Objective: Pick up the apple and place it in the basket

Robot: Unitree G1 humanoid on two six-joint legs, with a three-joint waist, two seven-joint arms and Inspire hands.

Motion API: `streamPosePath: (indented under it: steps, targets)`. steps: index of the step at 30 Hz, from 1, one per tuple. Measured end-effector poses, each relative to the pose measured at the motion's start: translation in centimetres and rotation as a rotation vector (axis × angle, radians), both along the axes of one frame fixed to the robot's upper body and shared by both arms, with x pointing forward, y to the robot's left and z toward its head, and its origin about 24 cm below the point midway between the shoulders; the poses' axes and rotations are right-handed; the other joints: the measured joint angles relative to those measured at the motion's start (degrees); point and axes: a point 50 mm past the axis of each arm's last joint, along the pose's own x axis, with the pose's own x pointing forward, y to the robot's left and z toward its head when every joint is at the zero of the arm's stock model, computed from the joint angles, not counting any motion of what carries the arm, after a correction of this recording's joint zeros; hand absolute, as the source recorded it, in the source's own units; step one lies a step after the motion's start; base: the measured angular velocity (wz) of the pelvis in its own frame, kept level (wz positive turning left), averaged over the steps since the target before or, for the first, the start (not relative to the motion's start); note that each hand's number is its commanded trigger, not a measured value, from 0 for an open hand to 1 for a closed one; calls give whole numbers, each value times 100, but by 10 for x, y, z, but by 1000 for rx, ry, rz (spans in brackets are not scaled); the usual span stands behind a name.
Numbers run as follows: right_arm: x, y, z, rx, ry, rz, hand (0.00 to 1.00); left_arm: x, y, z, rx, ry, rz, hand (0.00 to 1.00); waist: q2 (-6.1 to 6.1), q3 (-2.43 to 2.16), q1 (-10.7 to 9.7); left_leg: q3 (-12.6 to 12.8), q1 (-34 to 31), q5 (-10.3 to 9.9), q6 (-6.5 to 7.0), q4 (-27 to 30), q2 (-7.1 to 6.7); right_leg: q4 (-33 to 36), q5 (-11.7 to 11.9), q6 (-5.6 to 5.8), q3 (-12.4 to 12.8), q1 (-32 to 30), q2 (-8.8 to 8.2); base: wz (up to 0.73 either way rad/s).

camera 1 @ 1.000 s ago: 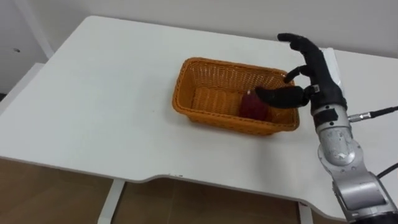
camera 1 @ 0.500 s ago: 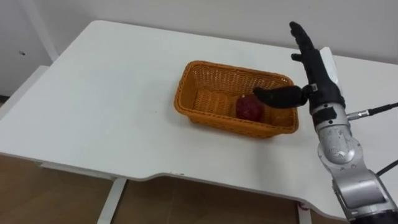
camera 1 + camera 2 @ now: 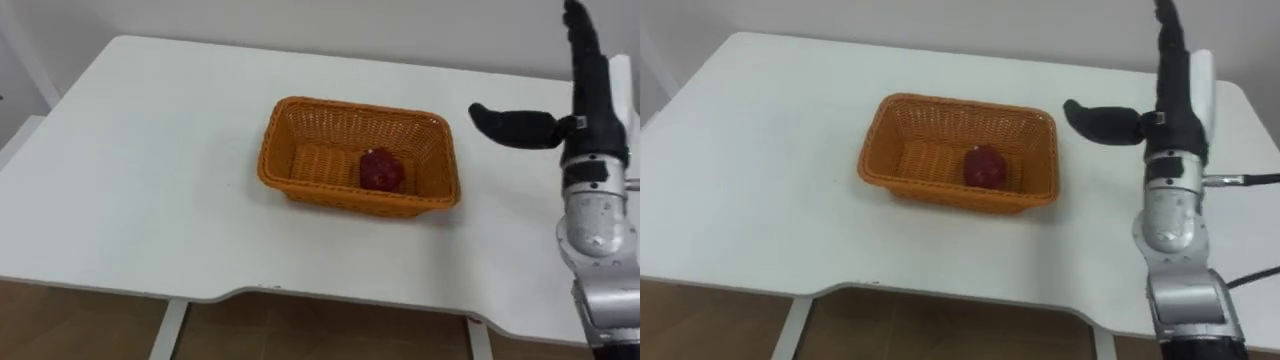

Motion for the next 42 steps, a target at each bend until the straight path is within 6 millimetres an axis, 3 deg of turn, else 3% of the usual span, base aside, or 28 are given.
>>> streamPosePath:
  steps: [2, 5, 10, 12, 16, 18, 22, 27, 36, 42]
  targets:
    - [-11, -17, 2, 10, -42, -113, 0, -2, 3, 1, 12, -2, 19, 0, -30, -12, -99, 1, 14, 0, 0, 2, 1, 7, 1, 1, 3, 12, 0, 0]
    - [-29, -47, 3, 42, -108, -310, 0, -4, 6, 2, 32, -12, 49, 0, -23, 19, -188, 85, 29, 0, 0, 2, 14, 8, 2, 3, 46, -30, 0, -12]
    - [-73, -88, -22, 170, -106, -615, 0, -11, 7, 3, 52, -1, 78, 0, -1, 45, -418, 129, 20, -1, 0, -77, 21, 23, 1, 4, 189, -39, 24, -7]
    - [-98, -105, -39, 239, -83, -763, 0, -16, 10, 4, 64, 11, 100, 0, 40, 27, -528, 139, -5, 0, 0, -71, 22, 18, 2, 6, 209, -65, 29, -3]
    - [-131, -116, -83, 407, 52, -962, 0, -17, 13, 5, 103, 9, 114, 0, 47, 37, -588, 253, 40, 1, -2, -94, 39, 18, 4, 7, 335, -86, 50, -14]
    - [-155, -115, -112, 483, 175, -1043, 0, -12, 14, 6, 115, -6, 110, 0, 45, 39, -611, 283, 20, 1, -1, -148, 37, 14, 3, 8, 349, -118, 48, -8]
    - [-183, -106, -148, 585, 336, -1141, 0, -3, 16, 8, 131, -35, 93, 0, 47, 41, -582, 340, -2, 2, -1, -156, 45, 15, 3, 9, 405, -183, 57, -9]
    - [-213, -71, -199, 697, 612, -1164, 0, -6, 16, 8, 130, -16, 99, 0, 102, 71, -576, 360, 14, 1, -1, -174, 49, 17, 3, 9, 474, -191, 67, -4]
    - [-252, -27, -240, 814, 990, -1056, 0, -14, 8, 3, 109, 26, 123, 0, 231, 70, -321, 339, 54, -1, -1, -168, 43, 1, 2, 9, 462, -143, 60, 2]
    - [-258, -1, -254, 917, 1096, -924, 0, -18, 2, 0, 90, 51, 127, 0, 257, 71, -262, 235, 85, -1, 0, -152, 26, -67, 3, 15, 415, -63, 60, 8]
